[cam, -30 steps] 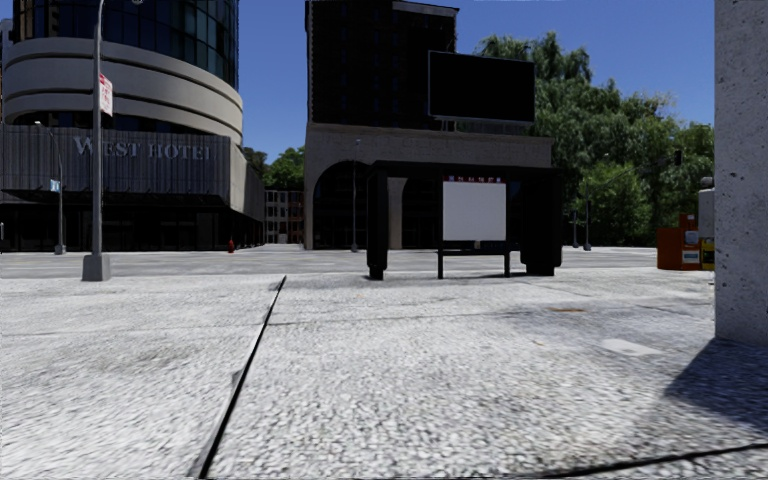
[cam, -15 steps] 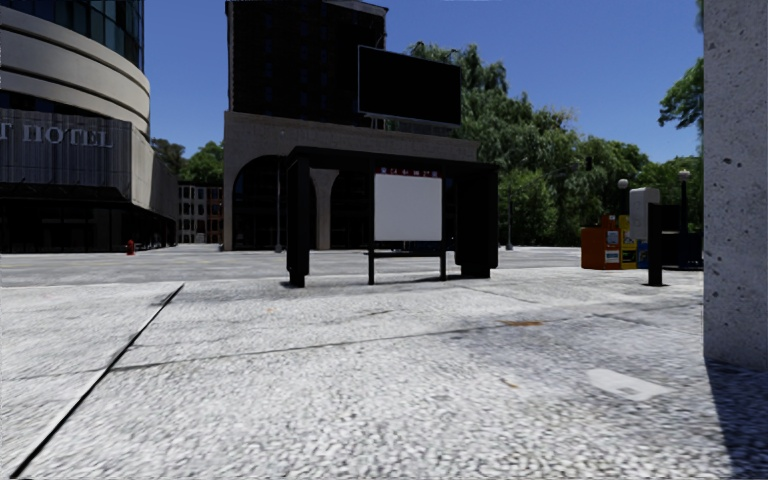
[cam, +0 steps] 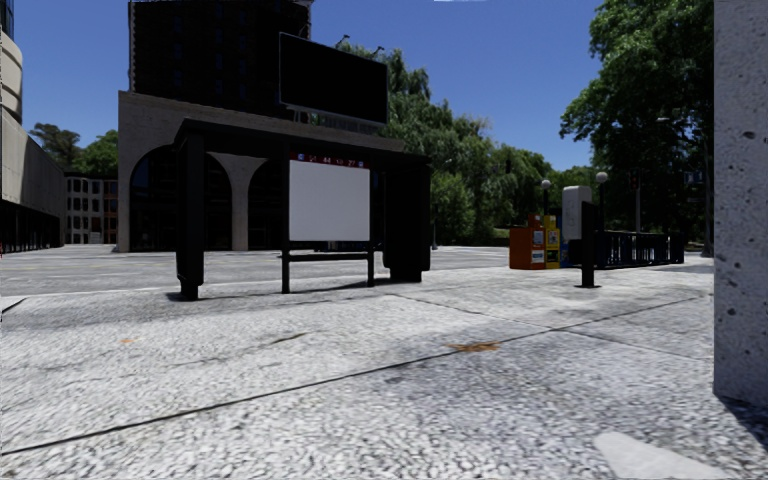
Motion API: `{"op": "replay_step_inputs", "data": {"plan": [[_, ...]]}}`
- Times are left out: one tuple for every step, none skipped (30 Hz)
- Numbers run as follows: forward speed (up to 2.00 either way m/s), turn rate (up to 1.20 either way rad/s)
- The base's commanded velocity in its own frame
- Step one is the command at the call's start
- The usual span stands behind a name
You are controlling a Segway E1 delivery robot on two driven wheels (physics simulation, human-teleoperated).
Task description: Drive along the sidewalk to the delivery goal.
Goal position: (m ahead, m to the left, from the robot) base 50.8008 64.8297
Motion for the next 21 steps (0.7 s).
{"op": "replay_step_inputs", "data": {"plan": [[1.99, -0.55], [1.99, -0.55], [1.99, -0.55], [1.99, -0.55], [1.99, -0.56], [1.99, -0.56], [1.99, -0.56], [1.99, -0.58], [1.99, -0.61], [1.99, -0.63], [1.99, -0.63], [1.99, -0.63], [1.99, -0.63], [1.99, -0.63], [1.99, -0.63], [1.99, -0.63], [1.99, -0.63], [1.99, -0.63], [1.99, -0.63], [1.99, -0.63], [1.99, -0.63]]}}
